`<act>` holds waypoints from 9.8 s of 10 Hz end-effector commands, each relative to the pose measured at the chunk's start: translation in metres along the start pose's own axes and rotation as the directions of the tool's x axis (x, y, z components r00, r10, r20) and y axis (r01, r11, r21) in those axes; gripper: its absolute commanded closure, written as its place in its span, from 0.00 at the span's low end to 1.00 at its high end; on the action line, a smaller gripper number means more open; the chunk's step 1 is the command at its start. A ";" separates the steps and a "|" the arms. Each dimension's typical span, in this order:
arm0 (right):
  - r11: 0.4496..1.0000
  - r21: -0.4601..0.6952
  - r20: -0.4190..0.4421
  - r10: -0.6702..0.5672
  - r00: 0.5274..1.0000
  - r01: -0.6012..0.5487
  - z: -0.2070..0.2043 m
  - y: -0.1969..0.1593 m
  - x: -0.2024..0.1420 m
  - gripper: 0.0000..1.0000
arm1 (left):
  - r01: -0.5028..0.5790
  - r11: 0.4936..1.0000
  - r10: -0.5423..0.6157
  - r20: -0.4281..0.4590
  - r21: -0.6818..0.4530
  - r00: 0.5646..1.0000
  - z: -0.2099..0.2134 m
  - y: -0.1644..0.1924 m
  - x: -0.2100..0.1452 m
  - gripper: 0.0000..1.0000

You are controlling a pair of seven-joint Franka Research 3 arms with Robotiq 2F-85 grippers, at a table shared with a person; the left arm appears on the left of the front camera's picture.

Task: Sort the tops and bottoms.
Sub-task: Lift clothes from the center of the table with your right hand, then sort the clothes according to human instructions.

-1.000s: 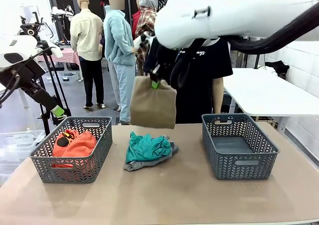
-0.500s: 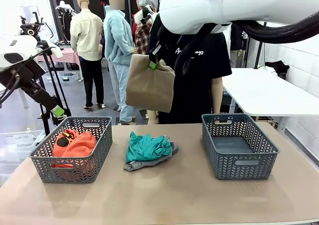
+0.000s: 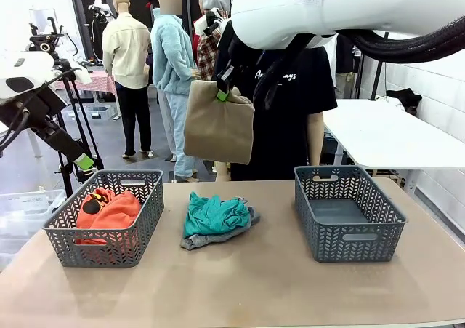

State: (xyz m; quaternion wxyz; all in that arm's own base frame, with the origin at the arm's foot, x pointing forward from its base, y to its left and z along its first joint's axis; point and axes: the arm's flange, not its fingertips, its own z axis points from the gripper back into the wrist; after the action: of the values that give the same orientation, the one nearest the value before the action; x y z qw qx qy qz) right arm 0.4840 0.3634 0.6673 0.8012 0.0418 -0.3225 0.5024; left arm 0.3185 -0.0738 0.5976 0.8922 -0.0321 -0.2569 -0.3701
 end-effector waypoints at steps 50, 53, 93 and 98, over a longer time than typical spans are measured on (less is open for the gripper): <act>0.994 0.048 0.124 0.091 0.988 -0.098 -0.021 0.016 0.067 1.00 | -0.015 0.999 0.012 0.085 0.034 0.996 0.085 0.048 -0.085 0.04; 0.966 0.125 0.179 0.203 0.963 -0.227 -0.065 0.048 0.135 1.00 | -0.015 0.999 0.012 0.085 0.034 0.996 0.085 0.048 -0.085 0.04; 0.896 0.436 0.115 0.036 0.993 -0.083 -0.231 0.119 0.104 0.00 | -0.015 0.999 0.012 0.085 0.034 0.996 0.085 0.048 -0.085 0.04; 0.895 0.434 0.123 0.054 0.991 -0.103 -0.241 0.115 0.111 0.00 | -0.015 0.999 0.012 0.085 0.034 0.996 0.085 0.048 -0.085 0.04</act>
State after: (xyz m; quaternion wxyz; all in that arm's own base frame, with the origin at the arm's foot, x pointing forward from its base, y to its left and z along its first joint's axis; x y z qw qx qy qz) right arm 0.5351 0.6001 0.5092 0.7320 0.2356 -0.2447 0.5906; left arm 0.2621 0.0362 0.6351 0.8835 -0.0355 -0.3012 -0.3569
